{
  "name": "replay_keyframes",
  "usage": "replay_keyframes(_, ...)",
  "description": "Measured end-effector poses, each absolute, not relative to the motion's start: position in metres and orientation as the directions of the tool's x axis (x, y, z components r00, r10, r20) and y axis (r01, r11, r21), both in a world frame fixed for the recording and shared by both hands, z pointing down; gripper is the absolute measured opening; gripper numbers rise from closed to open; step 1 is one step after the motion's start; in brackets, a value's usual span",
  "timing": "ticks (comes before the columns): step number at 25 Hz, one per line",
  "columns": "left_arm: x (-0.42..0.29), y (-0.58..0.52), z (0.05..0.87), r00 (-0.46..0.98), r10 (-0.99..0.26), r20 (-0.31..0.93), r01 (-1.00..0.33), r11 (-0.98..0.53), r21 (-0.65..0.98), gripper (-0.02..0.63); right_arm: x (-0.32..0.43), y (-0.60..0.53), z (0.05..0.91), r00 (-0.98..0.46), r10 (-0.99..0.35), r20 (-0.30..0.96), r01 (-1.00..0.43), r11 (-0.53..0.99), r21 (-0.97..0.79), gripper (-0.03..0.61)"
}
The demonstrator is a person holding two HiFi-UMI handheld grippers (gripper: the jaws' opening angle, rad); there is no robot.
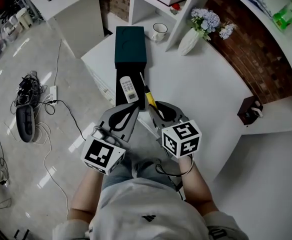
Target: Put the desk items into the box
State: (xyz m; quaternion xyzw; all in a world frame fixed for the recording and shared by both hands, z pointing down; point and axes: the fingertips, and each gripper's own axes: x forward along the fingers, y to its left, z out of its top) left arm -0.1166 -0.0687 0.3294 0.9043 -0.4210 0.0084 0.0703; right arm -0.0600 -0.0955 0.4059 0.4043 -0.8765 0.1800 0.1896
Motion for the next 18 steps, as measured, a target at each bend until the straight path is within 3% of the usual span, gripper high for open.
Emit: replay_keyframes(18, -0.173, -0.105, 0.330, 0.673, -0.736, 0.069, -0.739, -0.664, 0.115, 0.012, -0.114, -0.129, 0.423, -0.567, -0.651, 0.505, -0.806, 0.564, -0.178, 0.083)
